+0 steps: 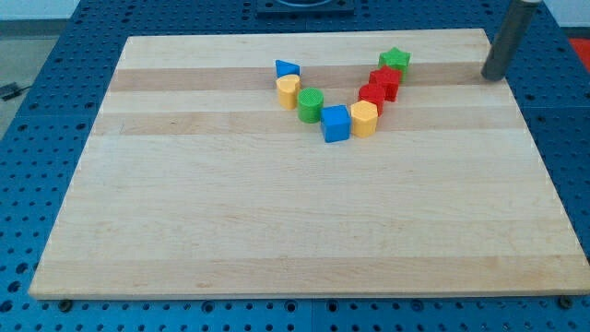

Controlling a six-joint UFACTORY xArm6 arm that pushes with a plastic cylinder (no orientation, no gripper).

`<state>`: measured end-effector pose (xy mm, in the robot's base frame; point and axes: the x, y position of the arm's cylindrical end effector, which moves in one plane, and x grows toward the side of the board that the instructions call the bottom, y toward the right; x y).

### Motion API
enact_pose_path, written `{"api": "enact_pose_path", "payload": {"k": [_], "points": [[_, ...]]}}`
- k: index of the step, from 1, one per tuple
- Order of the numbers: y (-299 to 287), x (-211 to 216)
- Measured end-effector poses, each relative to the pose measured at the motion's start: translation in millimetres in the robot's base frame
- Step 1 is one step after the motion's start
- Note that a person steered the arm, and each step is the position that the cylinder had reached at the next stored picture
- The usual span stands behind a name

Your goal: Push the yellow heart towards the bottom left corner of the board

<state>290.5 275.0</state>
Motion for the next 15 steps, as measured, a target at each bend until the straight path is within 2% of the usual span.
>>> {"api": "enact_pose_path", "payload": {"k": [1,2,3,4,5,6,7,8,10,12,13,14,15], "points": [[-28.1,-34.6],[-96.2,-60.0],[-189.5,-56.3],[-249.8,-6.2],[-277.2,23.2],[-343.1,42.7],[-408.2,87.0],[-422.6,94.3],[-397.5,62.5],[-300.0,24.3],[-298.5,-17.2],[-332.0,-26.6],[-367.0,8.8]]}}
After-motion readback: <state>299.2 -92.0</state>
